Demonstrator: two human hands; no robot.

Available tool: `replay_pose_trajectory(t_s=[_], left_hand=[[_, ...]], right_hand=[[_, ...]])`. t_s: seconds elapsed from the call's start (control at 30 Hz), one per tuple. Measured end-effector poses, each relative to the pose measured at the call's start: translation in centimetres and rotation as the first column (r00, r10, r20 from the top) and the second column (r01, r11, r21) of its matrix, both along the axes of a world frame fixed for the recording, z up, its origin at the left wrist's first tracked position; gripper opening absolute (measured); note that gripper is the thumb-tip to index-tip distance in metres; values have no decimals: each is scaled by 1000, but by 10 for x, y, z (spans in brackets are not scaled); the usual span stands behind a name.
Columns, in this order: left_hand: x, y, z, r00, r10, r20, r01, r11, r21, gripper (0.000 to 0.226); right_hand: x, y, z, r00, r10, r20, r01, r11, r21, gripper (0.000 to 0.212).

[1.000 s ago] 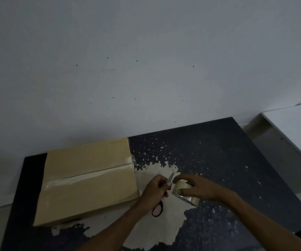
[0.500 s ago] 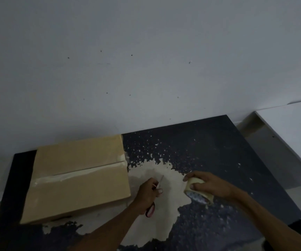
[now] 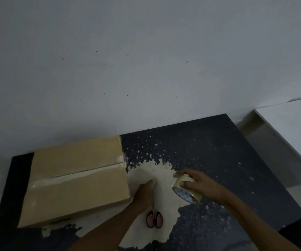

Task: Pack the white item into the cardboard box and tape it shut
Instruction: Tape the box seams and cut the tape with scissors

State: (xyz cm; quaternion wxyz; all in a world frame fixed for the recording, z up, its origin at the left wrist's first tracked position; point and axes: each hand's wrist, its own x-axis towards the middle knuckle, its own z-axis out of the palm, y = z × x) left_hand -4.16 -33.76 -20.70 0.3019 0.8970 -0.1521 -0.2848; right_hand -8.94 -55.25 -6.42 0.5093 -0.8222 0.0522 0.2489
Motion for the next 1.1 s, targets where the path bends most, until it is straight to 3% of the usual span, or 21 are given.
replay_pose_trajectory(t_s=[0.17, 0.23, 0.33, 0.4, 0.47, 0.6, 0.67, 0.8, 0.9, 0.97, 1.0, 1.03, 1.1], left_hand=[[39, 2, 81, 995, -95, -21, 90, 978, -187, 25], [65, 11, 118, 981, -124, 151, 147, 977, -157, 23], [104, 42, 151, 873, -232, 428, 219, 972, 80, 23], [118, 67, 151, 811, -379, 445, 289, 922, 258, 22], [121, 92, 139, 719, -569, 398, 418, 812, 407, 25], [121, 124, 113, 517, -681, 519, 512, 732, 450, 29], [124, 122, 108, 365, -727, 581, 544, 673, 501, 30], [126, 116, 102, 297, -743, 600, 595, 636, 491, 31], [134, 112, 102, 335, -786, 519, 588, 605, 536, 43], [141, 106, 107, 418, -805, 421, 597, 593, 541, 53], [143, 102, 113, 508, -781, 364, 586, 623, 518, 52], [143, 97, 122, 652, -699, 293, 562, 705, 433, 46], [134, 86, 139, 903, -385, 191, 383, 923, 50, 32]], right_hand=[[13, 17, -3, 998, -42, 37, 41, 999, 29, 28], [18, 25, 0, 998, -49, 34, 48, 998, 29, 30], [24, 34, 3, 998, -42, 44, 41, 999, 28, 28], [26, 39, 4, 997, -50, 57, 47, 997, 66, 26], [27, 42, 1, 996, -62, 64, 55, 993, 102, 25], [29, 51, -2, 996, -65, 63, 57, 992, 115, 24], [31, 56, -5, 996, -55, 66, 47, 993, 111, 24], [36, 68, -6, 997, -52, 65, 44, 992, 116, 25], [39, 73, -2, 997, -32, 74, 24, 994, 108, 25], [40, 74, 5, 996, -30, 79, 20, 993, 118, 25], [41, 75, 7, 996, -35, 86, 24, 991, 129, 24], [43, 77, 12, 995, -39, 88, 26, 990, 141, 24], [47, 80, 20, 994, -40, 101, 24, 987, 157, 26]])
